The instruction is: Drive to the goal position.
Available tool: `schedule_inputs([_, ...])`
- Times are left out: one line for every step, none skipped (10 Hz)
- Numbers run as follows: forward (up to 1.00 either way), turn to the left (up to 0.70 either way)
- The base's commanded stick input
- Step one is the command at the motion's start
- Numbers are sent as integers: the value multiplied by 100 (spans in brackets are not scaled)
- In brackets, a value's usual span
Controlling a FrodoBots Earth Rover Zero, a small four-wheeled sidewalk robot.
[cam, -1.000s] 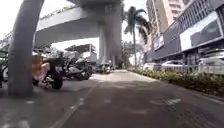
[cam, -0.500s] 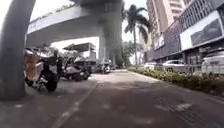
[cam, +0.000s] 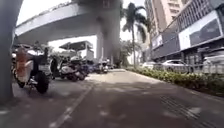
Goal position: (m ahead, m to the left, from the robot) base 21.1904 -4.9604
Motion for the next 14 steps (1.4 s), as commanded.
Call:
schedule_inputs([45, 0])
schedule_inputs([45, 0])
schedule_inputs([45, 0])
schedule_inputs([45, 0])
schedule_inputs([45, 0])
schedule_inputs([45, 0])
schedule_inputs([45, 0])
schedule_inputs([45, 0])
schedule_inputs([45, 9])
schedule_inputs([45, 27])
schedule_inputs([45, 27])
schedule_inputs([45, 27])
schedule_inputs([45, 27])
schedule_inputs([45, 27])
